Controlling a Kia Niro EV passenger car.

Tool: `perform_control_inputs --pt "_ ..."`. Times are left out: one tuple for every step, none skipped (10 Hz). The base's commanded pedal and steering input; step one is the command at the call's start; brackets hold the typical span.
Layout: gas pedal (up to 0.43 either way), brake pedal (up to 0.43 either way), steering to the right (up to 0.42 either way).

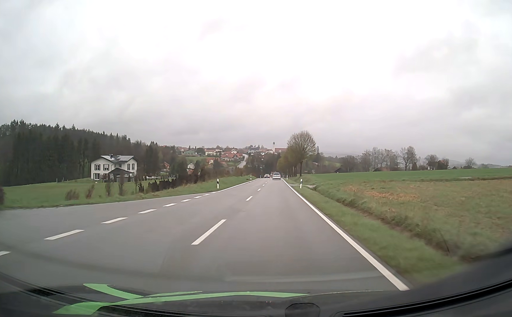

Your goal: Follow the waypoints while adhering to traffic rules and regulations

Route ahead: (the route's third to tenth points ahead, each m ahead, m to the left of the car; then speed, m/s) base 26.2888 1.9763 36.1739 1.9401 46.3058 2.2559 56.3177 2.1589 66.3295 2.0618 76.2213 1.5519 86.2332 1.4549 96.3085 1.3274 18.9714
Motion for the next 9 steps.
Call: perform_control_inputs --pt "0.000 0.000 0.002" --pt "0.000 0.000 0.001" --pt "0.000 0.000 0.001" --pt "0.000 0.000 0.001" --pt "0.000 0.000 0.001" --pt "0.000 0.000 0.002" --pt "0.000 0.000 0.001" --pt "0.000 0.000 0.001" --pt "0.000 0.000 0.001"
